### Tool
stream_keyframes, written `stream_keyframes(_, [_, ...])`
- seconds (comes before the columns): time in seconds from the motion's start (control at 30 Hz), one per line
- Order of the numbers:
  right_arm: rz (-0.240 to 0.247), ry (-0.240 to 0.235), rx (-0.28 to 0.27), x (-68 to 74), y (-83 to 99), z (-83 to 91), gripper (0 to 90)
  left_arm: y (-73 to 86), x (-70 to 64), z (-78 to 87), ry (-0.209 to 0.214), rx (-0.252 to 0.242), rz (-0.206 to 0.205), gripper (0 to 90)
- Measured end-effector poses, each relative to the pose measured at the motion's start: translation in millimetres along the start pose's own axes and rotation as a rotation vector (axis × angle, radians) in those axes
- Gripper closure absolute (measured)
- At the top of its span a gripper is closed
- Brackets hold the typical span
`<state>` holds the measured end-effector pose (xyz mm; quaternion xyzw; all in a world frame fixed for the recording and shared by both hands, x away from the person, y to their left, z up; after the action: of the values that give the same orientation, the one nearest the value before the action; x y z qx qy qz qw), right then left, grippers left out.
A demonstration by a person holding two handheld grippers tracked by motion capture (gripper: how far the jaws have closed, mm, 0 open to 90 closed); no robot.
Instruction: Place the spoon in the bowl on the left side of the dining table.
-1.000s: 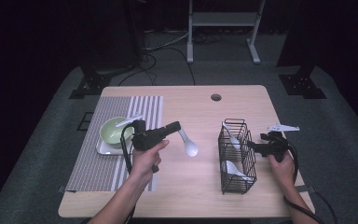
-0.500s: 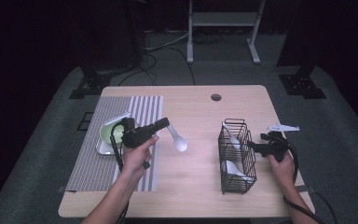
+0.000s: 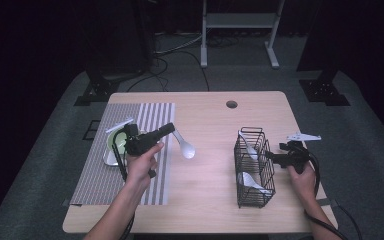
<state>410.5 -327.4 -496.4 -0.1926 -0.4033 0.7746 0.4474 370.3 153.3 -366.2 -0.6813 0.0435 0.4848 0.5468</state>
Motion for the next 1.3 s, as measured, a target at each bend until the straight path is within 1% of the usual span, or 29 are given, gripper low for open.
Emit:
stream_keyframes(0.43, [0.001,0.0,0.001,0.0,0.0,-0.1,17.3,-9.5,3.2,7.1,-0.019,-0.027,-0.002,85.7])
stream_keyframes(0.5, [0.0,-0.001,0.0,0.0,0.0,-0.1,17.3,-11.7,5.5,8.8,-0.031,-0.029,-0.003,85.7])
stream_keyframes(0.67, [0.0,0.0,0.001,0.0,0.0,-0.1,17.3,-16.4,8.5,13.0,-0.038,-0.042,-0.001,85.7])
stream_keyframes(0.7, [0.0,0.0,0.001,0.0,0.0,-0.2,17.3,-19.5,9.2,15.4,-0.049,-0.05,-0.004,85.7])
stream_keyframes(0.83, [0.001,0.0,0.002,0.1,-0.1,-0.2,17.3,-24.1,11.1,19.0,-0.057,-0.061,-0.002,85.7])
stream_keyframes(1.03, [0.002,0.001,0.003,0.1,-0.1,-0.2,17.3,-33.7,17.0,27.9,-0.081,-0.083,-0.005,85.7])
stream_keyframes(1.2, [0.001,0.001,0.003,0.1,-0.1,-0.2,17.3,-36.3,20.5,32.1,-0.094,-0.094,-0.011,85.7])
stream_keyframes(1.3, [0.001,0.002,0.003,0.1,-0.1,-0.2,17.3,-36.8,23.1,34.0,-0.1,-0.098,-0.007,85.7])
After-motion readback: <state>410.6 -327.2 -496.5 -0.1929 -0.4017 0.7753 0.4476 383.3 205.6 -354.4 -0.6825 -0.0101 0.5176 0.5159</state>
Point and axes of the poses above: each handheld gripper's, and its own axes: z roughly backward along the jaws, y roughly out of its underside, x roughly to its left, the point moved 2 cm from there along -z, roughly forward along the jaws, and after that the axes turned 6 degrees about z, right-handed, at the moved point
